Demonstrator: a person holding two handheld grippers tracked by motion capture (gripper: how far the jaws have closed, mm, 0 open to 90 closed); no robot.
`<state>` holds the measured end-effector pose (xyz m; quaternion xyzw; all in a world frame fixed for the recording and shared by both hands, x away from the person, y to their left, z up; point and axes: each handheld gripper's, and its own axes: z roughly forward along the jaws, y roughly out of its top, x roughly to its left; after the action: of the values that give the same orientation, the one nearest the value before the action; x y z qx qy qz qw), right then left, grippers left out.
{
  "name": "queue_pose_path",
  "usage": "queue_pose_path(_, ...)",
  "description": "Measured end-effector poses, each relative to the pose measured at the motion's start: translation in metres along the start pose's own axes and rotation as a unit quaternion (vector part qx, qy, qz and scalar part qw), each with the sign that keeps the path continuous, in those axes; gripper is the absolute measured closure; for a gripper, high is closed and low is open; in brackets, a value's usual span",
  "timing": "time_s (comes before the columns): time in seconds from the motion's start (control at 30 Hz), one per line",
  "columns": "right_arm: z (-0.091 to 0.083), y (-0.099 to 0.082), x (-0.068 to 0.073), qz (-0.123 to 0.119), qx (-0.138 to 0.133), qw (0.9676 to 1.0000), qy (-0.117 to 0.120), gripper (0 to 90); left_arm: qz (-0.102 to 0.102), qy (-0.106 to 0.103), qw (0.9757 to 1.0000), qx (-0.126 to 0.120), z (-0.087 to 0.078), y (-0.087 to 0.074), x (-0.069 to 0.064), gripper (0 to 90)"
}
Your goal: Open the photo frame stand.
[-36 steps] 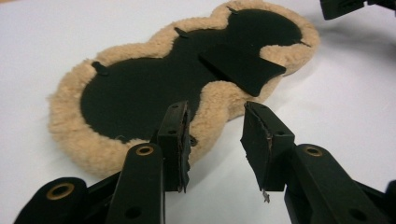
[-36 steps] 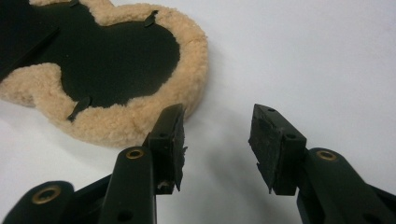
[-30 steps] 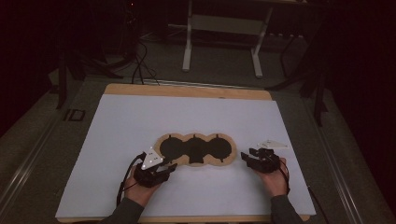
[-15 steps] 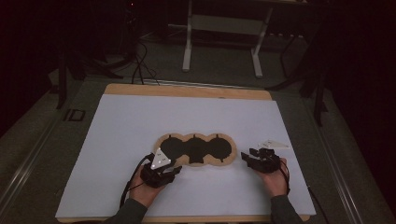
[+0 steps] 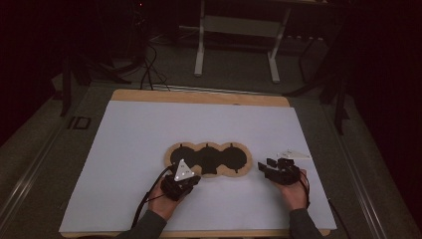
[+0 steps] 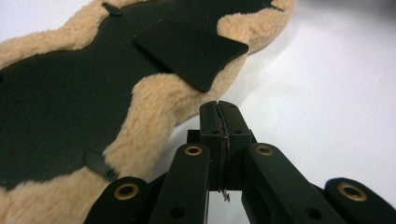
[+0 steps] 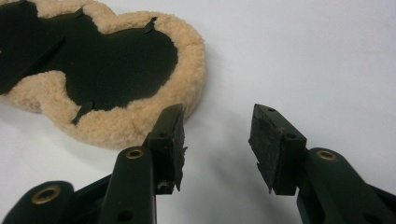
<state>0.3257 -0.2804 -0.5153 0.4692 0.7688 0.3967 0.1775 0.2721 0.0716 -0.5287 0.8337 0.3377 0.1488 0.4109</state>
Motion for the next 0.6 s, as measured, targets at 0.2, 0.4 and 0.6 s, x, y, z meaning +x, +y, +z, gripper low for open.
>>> queue_pose_path(0.2,0.000,0.000,0.000,0.000,0.000,1.0000,0.001,54.4,-0.001,0.008,0.9999,0.010,0.008,0.002,0.000,90.0)
queue_pose_path(0.4,0.000,0.000,-0.001,0.000,-0.001,1.0000,0.002,54.4,-0.003,0.014,0.9998,0.015,0.013,0.002,0.000,90.0)
queue_pose_path(0.6,0.000,0.000,-0.001,0.001,-0.002,1.0000,0.002,54.3,-0.004,0.018,0.9997,0.019,0.018,0.002,0.000,90.0)
